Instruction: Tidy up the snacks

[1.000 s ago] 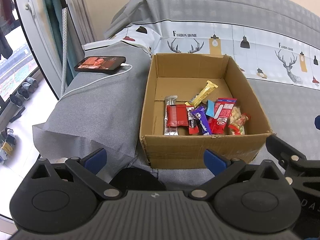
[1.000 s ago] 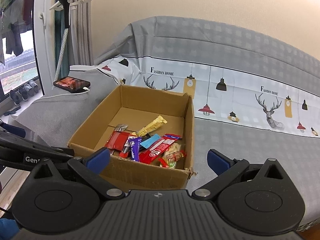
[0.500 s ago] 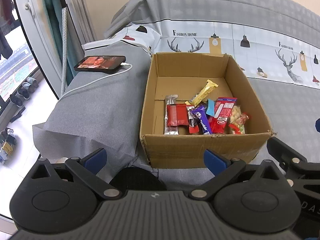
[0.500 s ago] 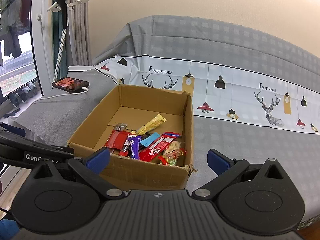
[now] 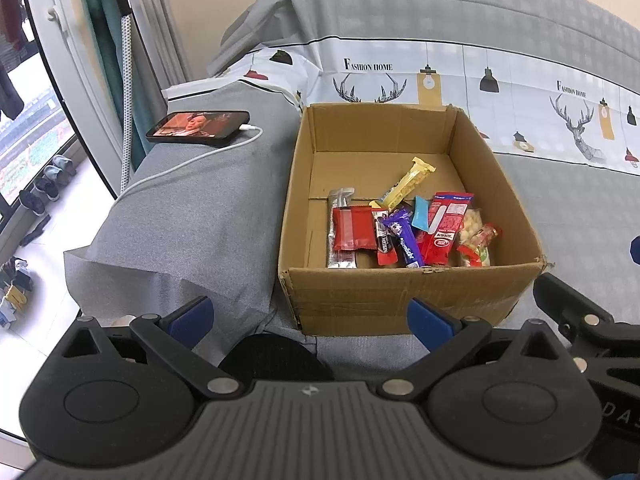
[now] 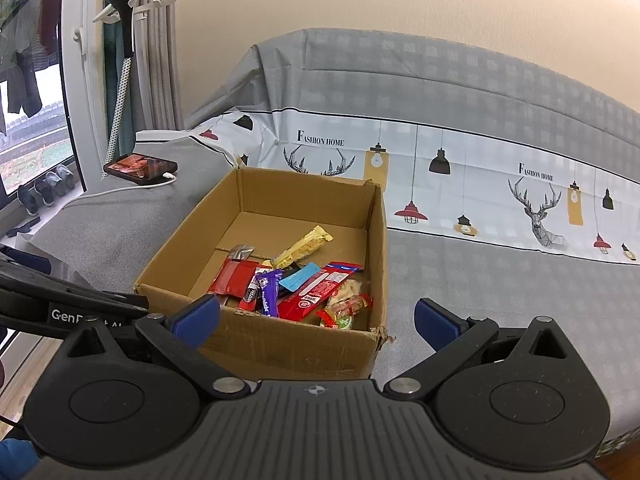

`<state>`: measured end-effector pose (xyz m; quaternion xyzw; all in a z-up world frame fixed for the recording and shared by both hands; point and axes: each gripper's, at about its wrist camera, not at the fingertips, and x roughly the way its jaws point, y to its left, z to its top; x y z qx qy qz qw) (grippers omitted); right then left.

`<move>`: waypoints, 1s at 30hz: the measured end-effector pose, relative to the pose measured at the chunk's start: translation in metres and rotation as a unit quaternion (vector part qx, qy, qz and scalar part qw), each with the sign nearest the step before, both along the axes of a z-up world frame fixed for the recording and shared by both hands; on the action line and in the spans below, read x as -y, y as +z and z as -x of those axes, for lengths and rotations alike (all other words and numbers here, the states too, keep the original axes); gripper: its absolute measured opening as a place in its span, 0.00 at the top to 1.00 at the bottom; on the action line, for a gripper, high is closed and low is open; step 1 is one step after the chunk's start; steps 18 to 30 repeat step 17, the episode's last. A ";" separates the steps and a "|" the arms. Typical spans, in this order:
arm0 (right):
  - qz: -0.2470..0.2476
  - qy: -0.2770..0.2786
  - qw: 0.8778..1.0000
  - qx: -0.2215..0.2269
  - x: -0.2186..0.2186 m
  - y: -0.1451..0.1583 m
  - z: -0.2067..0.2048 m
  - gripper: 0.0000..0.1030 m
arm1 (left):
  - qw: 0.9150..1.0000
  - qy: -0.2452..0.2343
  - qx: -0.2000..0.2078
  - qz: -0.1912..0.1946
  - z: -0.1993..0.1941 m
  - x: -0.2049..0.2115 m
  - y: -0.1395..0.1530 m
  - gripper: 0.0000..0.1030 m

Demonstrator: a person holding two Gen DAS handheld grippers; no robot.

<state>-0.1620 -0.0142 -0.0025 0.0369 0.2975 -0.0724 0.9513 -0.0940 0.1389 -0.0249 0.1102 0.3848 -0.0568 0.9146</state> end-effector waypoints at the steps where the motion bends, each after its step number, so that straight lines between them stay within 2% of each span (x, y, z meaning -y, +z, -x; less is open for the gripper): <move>1: -0.001 0.000 1.000 0.000 0.000 0.000 0.000 0.01 | 1.000 0.000 -0.001 -0.001 0.000 0.000 0.000 0.00; 30: -0.012 -0.006 1.000 -0.006 0.005 -0.005 -0.006 0.01 | 1.000 -0.002 -0.008 0.007 -0.008 0.001 0.000 0.00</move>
